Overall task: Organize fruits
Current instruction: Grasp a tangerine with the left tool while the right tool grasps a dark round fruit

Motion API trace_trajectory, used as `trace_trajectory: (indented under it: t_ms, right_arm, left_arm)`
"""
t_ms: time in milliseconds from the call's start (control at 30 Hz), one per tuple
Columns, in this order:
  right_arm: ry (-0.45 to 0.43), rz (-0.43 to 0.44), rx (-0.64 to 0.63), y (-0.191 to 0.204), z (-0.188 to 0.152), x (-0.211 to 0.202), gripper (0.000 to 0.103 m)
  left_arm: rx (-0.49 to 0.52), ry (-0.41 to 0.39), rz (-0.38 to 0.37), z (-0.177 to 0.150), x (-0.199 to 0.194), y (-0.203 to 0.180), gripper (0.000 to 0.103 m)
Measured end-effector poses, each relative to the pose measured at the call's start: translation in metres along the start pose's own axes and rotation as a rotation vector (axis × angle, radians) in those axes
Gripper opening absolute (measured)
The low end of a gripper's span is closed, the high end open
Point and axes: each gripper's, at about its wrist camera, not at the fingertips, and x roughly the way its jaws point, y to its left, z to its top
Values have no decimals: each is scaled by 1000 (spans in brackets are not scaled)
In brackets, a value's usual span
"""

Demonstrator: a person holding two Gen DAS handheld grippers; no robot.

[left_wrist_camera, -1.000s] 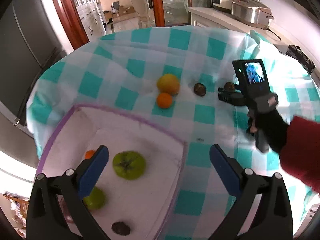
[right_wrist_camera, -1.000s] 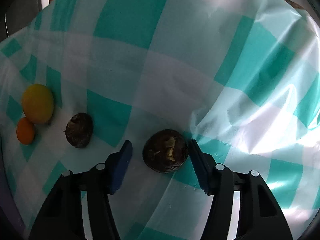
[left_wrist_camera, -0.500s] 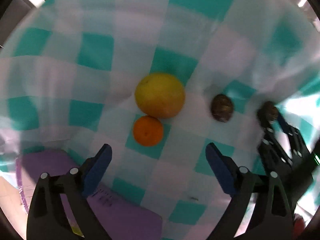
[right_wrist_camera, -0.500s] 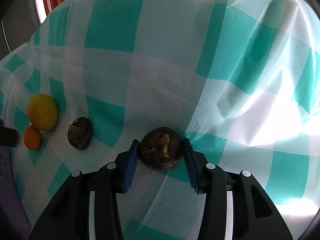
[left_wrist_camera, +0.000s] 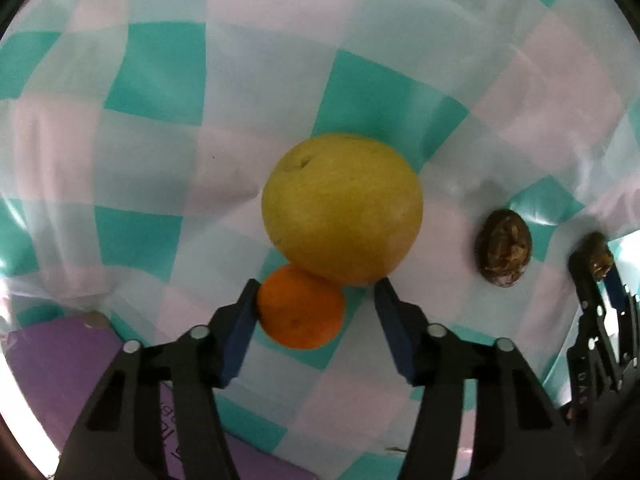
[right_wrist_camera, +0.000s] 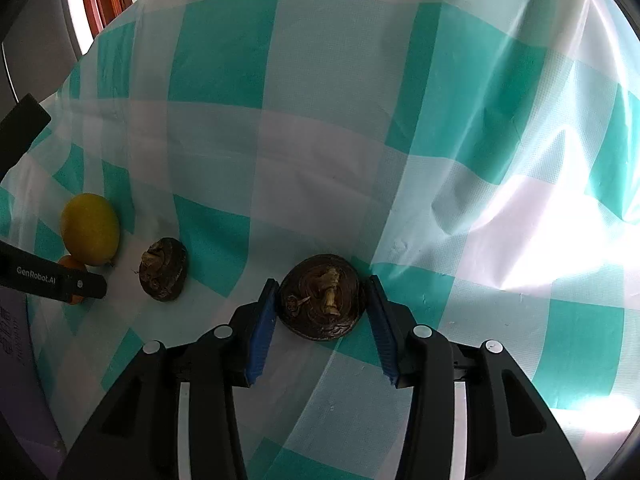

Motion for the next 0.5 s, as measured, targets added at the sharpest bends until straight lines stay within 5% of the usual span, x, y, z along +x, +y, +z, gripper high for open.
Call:
trace_trajectory:
  t_ms: [67,200,333,500]
  right_arm:
    - [0,-2,-2,0,0,-1,45]
    - [2,-7,-7,1,0,0,45]
    - [3,-6,-8,1,-1,2,45]
    - [2,-2,-5,1,-1,2,45]
  left_arm:
    - [2,-12,22,-2,-4,-2,41]
    - [-87,7,-120,-12,-15,0,41]
    - [-122,-104,-298,-41,-46,-13,41]
    - [-16,-179,-293,-84,-54,-50,41]
